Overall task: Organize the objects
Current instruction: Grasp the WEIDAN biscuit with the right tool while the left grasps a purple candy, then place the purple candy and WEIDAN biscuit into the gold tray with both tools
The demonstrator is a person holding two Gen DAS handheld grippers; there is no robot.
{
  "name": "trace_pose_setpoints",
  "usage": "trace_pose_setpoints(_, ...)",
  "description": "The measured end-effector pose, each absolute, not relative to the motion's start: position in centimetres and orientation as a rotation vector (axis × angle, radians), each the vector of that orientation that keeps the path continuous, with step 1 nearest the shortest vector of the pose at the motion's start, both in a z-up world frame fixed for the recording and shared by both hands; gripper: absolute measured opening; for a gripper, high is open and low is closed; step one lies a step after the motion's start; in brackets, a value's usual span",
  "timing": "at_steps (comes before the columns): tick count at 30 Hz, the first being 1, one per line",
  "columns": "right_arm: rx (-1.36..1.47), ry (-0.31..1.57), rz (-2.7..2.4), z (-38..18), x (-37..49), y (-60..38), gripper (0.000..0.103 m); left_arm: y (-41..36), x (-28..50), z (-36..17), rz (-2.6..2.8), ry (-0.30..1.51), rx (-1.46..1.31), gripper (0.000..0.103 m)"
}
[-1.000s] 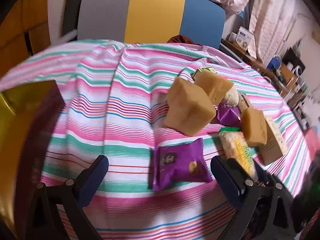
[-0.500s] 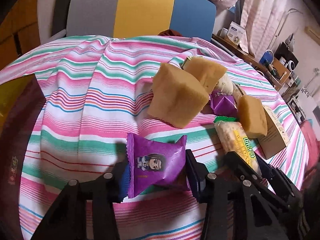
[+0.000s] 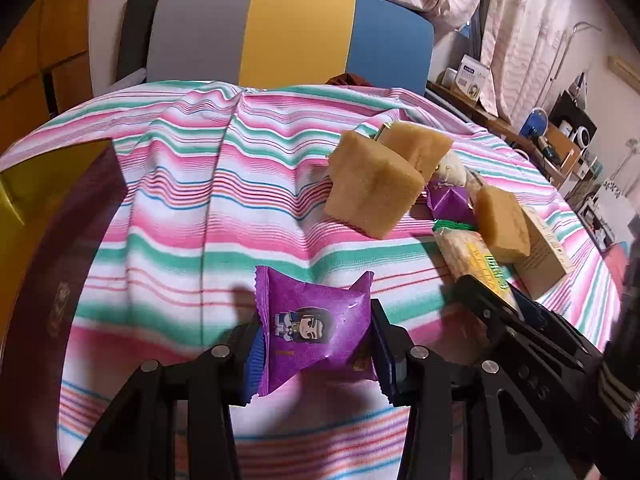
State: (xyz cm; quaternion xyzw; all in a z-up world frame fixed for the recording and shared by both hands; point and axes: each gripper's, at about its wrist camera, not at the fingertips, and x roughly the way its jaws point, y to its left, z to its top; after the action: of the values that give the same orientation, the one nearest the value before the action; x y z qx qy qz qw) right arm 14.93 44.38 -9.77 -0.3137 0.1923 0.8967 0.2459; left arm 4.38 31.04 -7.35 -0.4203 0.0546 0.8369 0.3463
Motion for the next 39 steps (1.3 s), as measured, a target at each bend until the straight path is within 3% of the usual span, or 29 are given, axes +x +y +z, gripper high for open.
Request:
trace_pose_setpoints(23,-0.906,0.467,2.459,-9.7,14.8,43.0,0.049,20.6,6.2,-1.4,2.265,0.042,-0.937,0.046)
trace_pose_setpoints(39,-0.94,0.816,2.547,-8.3,14.3,38.7,0.048,10.4,0.4,-2.0,2.494,-0.081,-1.034,0.047)
